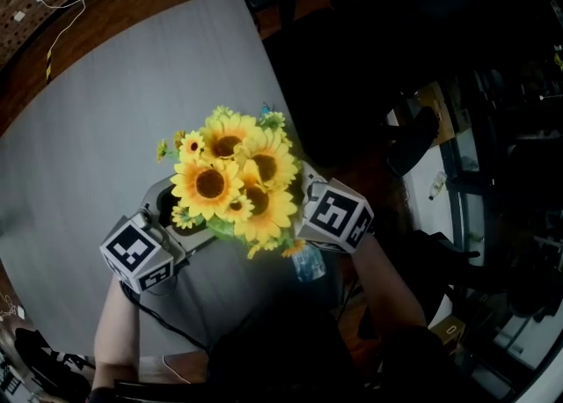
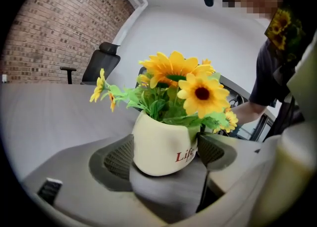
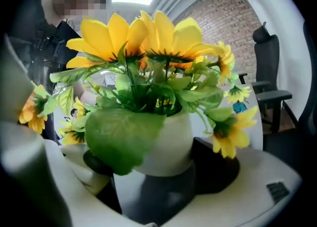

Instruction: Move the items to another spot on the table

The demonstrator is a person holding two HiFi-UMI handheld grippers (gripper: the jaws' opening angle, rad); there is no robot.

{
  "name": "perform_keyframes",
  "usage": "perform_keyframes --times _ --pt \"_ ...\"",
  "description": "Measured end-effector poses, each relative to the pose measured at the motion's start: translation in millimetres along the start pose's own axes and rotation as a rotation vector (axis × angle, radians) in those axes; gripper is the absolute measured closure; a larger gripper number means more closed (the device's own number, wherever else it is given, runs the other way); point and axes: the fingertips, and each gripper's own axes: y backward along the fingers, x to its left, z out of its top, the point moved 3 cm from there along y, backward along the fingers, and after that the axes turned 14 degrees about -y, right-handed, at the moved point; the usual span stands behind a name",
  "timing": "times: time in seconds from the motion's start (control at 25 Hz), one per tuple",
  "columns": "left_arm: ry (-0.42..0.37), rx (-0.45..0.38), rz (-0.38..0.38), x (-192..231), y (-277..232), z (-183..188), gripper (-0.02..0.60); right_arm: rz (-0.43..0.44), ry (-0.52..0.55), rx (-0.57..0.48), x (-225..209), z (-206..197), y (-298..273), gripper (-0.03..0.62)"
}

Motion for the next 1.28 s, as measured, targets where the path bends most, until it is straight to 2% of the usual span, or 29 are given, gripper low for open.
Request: perform_keyframes --times 0.2,0.44,0.56,0.68,0.88,1.04,1.28 --pt "-0.046 -0.029 0.028 -12.7 19.7 25.3 0.160 0.044 -0.051 -0.060 22.6 12.0 8.4 0.143" --pt "-0.095 -0.126 0.039 -32.4 56.1 73.3 0.217 0.182 -0.118 -0.193 59.1 29.6 26.1 0.143" --pt "-0.126 -0.145 0.028 -44.4 70.2 88.5 0.218 0.200 -0.083 -0.219 75.1 36.4 28.9 0.141" --pt "-0.138 -0.144 0.054 -52.1 82.3 91.2 0.229 0.219 -0.067 -0.230 88.5 40.0 33.0 0.141" --pt "-0.107 -0.129 0.081 -74.3 98.6 97.1 0.232 0.241 -0.029 -0.233 112.2 46.0 40.7 0.140" --pt "-0.105 -0.174 0.120 -82.7 120.1 105.6 0.232 0.246 0.004 -0.254 132.3 58.7 39.1 0.140" --pt "-0.088 -0.153 0.181 -110.8 139.8 110.7 0.232 0.276 0.065 -0.246 159.4 65.0 46.9 0.135"
